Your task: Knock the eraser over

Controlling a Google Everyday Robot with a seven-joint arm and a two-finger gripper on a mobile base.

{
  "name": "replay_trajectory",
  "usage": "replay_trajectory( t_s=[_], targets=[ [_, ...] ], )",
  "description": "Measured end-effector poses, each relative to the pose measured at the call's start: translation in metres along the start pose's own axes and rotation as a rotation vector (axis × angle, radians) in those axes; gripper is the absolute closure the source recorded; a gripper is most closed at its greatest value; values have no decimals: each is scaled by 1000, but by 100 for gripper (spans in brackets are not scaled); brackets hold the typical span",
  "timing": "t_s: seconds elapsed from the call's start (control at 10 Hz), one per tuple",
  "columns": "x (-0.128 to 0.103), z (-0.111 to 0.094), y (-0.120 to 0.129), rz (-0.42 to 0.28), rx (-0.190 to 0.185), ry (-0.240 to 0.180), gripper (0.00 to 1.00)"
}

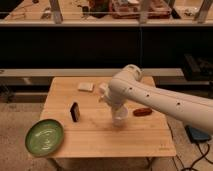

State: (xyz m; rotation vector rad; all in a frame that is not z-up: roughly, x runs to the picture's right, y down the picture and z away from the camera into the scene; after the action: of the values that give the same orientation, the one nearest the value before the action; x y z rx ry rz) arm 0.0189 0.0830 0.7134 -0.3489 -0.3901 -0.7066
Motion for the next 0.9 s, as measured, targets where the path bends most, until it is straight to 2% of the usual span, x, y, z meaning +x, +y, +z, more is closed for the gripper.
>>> replay_trajectory(
  t_s=[0.2,0.3,0.4,0.5,0.8,0.9],
  targets=[
    [0,0,0,0,0,0,39],
    [0,2,-2,-1,-1,-3,46],
    [-6,12,-10,-19,-3,-23,58],
    [-14,21,-20,-33,-7,-39,65],
    [-46,56,-65,-70,-6,-88,67],
    [-49,62,-76,-75,1,-101,67]
  ],
)
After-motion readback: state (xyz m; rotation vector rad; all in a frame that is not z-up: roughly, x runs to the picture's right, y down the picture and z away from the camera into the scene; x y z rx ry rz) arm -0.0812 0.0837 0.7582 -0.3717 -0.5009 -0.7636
